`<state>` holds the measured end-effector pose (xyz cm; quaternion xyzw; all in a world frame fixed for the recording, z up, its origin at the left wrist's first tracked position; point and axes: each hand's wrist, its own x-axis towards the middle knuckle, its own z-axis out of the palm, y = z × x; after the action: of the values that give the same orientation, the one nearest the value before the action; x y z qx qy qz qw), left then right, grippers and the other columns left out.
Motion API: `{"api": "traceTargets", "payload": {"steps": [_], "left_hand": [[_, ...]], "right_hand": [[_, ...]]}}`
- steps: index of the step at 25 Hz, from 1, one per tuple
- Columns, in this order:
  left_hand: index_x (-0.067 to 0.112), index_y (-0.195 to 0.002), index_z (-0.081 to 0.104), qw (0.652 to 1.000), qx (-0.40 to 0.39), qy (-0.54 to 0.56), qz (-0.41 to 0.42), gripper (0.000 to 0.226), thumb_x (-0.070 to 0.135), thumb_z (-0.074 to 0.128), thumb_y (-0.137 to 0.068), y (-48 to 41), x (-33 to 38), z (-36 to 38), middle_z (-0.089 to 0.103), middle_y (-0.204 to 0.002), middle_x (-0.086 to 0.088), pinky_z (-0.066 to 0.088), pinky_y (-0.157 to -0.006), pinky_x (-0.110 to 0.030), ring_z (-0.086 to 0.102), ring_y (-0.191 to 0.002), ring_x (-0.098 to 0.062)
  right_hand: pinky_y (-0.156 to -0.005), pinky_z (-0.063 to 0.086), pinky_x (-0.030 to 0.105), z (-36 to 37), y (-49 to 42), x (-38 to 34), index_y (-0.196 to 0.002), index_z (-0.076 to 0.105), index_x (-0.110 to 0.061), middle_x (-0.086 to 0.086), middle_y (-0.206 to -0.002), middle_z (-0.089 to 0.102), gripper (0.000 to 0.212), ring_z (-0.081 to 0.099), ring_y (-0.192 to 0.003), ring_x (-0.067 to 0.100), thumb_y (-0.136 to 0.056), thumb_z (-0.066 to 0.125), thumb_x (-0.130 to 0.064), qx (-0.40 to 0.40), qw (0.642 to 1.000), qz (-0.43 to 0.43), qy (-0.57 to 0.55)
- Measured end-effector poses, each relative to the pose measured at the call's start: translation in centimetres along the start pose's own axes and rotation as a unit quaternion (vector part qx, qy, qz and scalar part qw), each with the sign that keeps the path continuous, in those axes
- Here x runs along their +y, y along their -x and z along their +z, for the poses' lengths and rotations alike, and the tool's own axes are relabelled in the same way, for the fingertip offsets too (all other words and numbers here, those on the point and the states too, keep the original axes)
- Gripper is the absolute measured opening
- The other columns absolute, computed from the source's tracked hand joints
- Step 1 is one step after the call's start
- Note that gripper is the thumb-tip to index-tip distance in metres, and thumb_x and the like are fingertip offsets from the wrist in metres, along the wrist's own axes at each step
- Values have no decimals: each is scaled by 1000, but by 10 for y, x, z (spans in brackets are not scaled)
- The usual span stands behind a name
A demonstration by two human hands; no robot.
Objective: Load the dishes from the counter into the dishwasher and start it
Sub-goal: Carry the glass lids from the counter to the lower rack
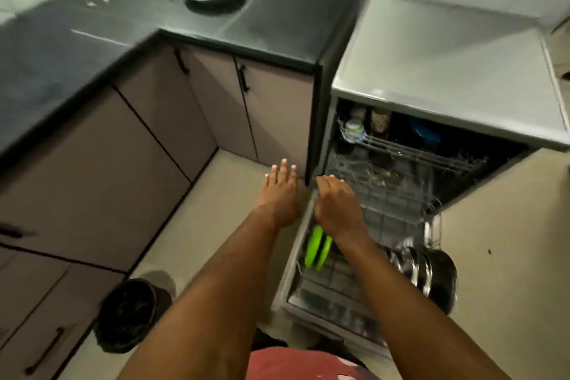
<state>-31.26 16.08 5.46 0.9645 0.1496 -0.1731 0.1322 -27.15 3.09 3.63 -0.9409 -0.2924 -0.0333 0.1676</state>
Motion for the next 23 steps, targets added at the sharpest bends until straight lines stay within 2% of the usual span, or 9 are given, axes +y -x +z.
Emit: {"api": "traceTargets", "payload": {"steps": [4, 8, 10, 13, 17, 23], "left_hand": [[10, -156, -9, 996, 91, -21, 5, 86, 23, 50, -96, -14, -52, -70, -17, -162, -13, -1, -122, -43, -12, -150, -32], [10, -156, -9, 985, 168, -37, -7, 77, 20, 39, -98, -27, -137, -145, -18, -162, -12, -2, -122, -43, -12, -150, -31], [11, -156, -8, 980, 195, -43, -16, 77, 20, 39, -96, -31, -181, -177, -18, -163, -11, -1, -123, -44, -12, -151, -31], [13, -157, -8, 977, 207, -54, -25, 80, 23, 43, -95, -32, -234, -212, -18, -163, -11, 0, -123, -46, -10, -151, -32], [15, -157, -8, 976, 203, -59, -48, 84, 26, 47, -95, -43, -296, -243, -19, -162, -10, -1, -122, -50, -10, -151, -32], [18, -157, -9, 979, 190, -44, -51, 84, 26, 47, -95, -88, -341, -258, -22, -162, -8, -2, -121, -51, -13, -150, -31]], "right_hand": [[-97, 47, 43, -22, -70, -50, -110, 64, -4, 15, -107, 66, 34, 62, -104, 34, -77, 58, -9, 28, 997, -62, 31], [-114, 30, 40, -41, -141, -129, -134, 51, -5, 15, -136, 55, 49, 46, -131, 30, -87, 56, -14, 65, 993, -83, 62], [-117, 23, 40, -43, -171, -172, -140, 45, -7, 13, -143, 48, 51, 38, -138, 28, -91, 55, -18, 96, 990, -92, 54], [-118, 18, 42, -39, -208, -222, -144, 41, -11, 11, -149, 42, 56, 31, -143, 27, -92, 55, -26, 125, 987, -86, 48], [-117, 22, 46, -27, -249, -276, -142, 45, -13, 13, -148, 43, 57, 33, -141, 29, -90, 58, -32, 129, 987, -81, 40], [-119, 20, 44, -2, -313, -298, -145, 39, -15, 10, -151, 39, 57, 29, -143, 27, -94, 53, -35, 109, 988, -88, 57]]}}
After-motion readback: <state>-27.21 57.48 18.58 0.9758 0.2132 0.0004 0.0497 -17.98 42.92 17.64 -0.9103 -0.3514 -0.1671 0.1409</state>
